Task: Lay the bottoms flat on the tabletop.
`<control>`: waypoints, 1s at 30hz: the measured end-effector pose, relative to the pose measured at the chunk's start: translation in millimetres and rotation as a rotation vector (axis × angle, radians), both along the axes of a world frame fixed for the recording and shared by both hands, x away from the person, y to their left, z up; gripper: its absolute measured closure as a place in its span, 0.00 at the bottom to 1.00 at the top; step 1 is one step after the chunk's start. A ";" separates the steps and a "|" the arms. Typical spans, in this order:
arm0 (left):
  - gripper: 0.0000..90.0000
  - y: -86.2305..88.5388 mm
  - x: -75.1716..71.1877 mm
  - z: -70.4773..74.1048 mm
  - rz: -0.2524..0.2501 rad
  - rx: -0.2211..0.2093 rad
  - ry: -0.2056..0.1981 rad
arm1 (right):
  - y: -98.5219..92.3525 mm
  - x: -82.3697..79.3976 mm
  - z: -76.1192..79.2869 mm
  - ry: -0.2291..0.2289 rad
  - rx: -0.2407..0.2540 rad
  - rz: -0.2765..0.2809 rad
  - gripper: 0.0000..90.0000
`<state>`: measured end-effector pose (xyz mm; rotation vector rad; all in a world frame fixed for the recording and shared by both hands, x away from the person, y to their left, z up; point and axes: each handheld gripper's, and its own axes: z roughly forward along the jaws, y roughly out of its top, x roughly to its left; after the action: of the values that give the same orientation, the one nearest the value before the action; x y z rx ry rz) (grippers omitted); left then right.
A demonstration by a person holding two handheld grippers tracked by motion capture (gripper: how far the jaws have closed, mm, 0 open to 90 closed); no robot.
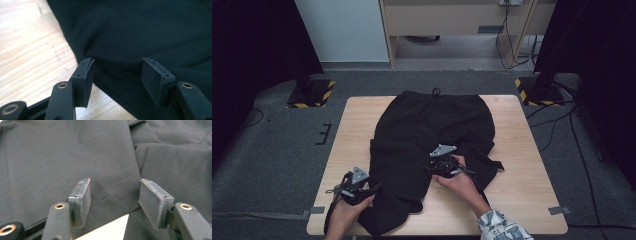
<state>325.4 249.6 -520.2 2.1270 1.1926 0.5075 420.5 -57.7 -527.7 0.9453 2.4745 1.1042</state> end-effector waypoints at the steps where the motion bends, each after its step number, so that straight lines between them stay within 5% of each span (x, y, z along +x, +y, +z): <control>1: 0.47 -1.7 0.9 -2.6 -0.007 0.006 0.011 | 0.4 0.7 -0.5 0.002 -0.005 0.003 0.48; 5: 0.53 -3.2 -0.4 -3.6 -0.030 0.001 0.014 | 2.4 -0.5 -2.7 -0.003 -0.036 0.022 0.58; 10: 0.83 -1.1 -4.1 0.2 -0.052 0.023 0.033 | 4.2 -8.2 -1.7 0.005 -0.032 0.070 0.80; 13: 0.94 0.6 -4.9 1.5 -0.069 0.037 0.043 | 7.6 -15.8 -1.1 0.005 -0.035 0.108 0.87; 23: 0.96 22.7 -22.1 2.9 -0.149 0.042 0.052 | 14.7 -44.4 -0.7 0.027 -0.019 0.213 0.90; 30: 0.95 37.3 -50.5 4.7 -0.193 0.008 0.095 | 13.7 -68.2 1.3 0.041 -0.019 0.273 0.82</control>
<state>274.8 287.0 -515.5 2.2659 1.0226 0.3292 352.3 -44.0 -526.4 0.6431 2.7022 1.1489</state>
